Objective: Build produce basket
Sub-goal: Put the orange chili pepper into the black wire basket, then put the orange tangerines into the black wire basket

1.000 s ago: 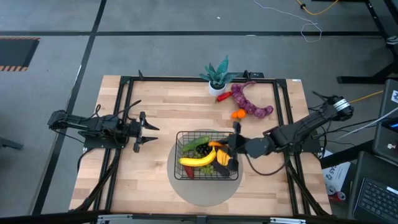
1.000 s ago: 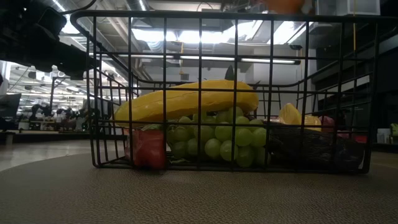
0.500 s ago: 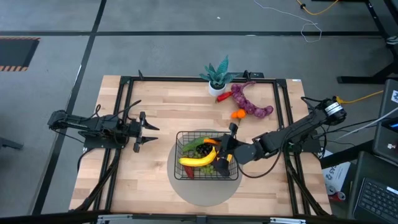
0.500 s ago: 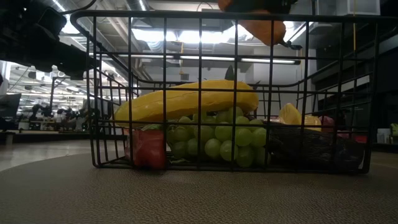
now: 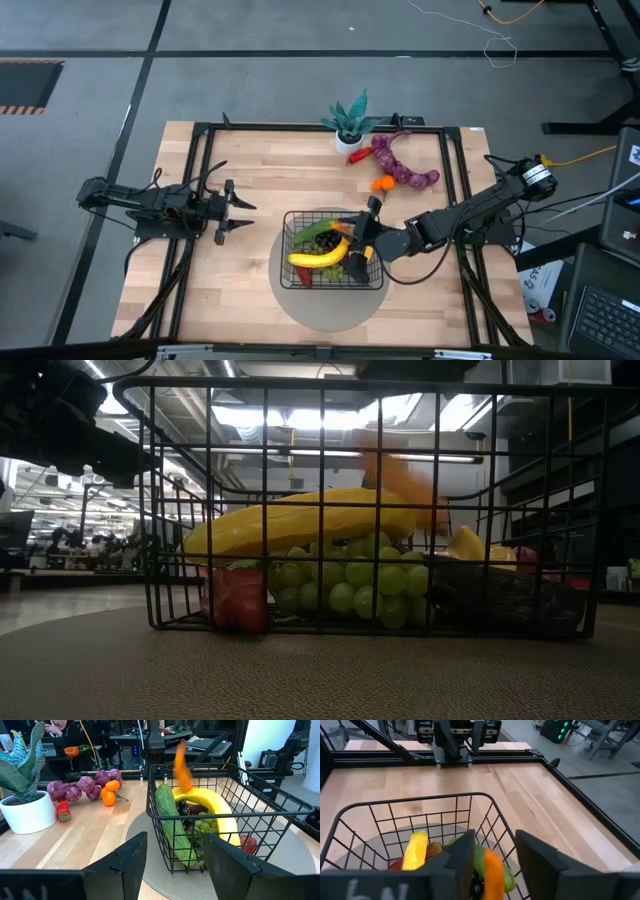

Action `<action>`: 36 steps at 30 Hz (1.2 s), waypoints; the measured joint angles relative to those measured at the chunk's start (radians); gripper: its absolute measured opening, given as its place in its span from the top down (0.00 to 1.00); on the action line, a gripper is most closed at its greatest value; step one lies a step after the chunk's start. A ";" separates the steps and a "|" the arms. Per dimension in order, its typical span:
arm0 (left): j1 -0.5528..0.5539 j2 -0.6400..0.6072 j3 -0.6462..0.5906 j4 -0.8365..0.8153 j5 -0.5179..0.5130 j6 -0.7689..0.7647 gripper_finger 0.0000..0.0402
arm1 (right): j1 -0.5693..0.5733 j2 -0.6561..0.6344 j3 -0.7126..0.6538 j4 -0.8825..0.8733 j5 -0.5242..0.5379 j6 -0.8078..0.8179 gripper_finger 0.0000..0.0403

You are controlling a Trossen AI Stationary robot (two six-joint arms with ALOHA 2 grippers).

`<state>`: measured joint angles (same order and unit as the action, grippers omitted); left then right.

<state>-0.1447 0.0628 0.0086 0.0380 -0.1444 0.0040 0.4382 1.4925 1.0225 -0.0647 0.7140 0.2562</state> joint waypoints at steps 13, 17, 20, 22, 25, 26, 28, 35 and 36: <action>0.000 0.000 0.000 0.000 0.000 0.000 0.53 | 0.000 0.000 0.000 0.000 0.001 -0.055 0.46; 0.000 0.000 0.000 0.000 0.000 0.000 0.53 | 0.000 0.000 0.000 0.000 0.030 -0.058 0.46; 0.000 0.000 0.000 0.000 0.000 0.000 0.53 | 0.000 0.000 0.000 0.000 0.082 -0.060 0.46; 0.000 0.000 0.000 0.000 0.000 0.000 0.53 | 0.000 -0.001 0.000 -0.001 0.136 -0.082 0.46; 0.000 0.000 0.000 0.000 0.000 0.000 0.53 | 0.000 -0.015 0.000 -0.010 0.246 -0.145 0.46; 0.000 0.000 0.000 0.000 0.000 0.000 0.53 | -0.001 -0.025 0.000 -0.010 0.287 -0.161 0.46; 0.000 0.000 0.000 0.000 0.000 0.000 0.53 | -0.008 -0.058 0.000 -0.026 0.365 -0.188 0.47; 0.000 0.000 0.000 0.000 0.000 0.000 0.53 | -0.111 -0.263 0.002 -0.113 0.497 -0.284 0.50; 0.000 0.000 0.000 0.000 0.000 0.000 0.53 | -0.137 -0.292 0.002 -0.144 0.495 -0.281 0.50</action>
<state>-0.1448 0.0630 0.0082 0.0380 -0.1441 0.0040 0.3013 1.2002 1.0241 -0.2085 1.2093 -0.0247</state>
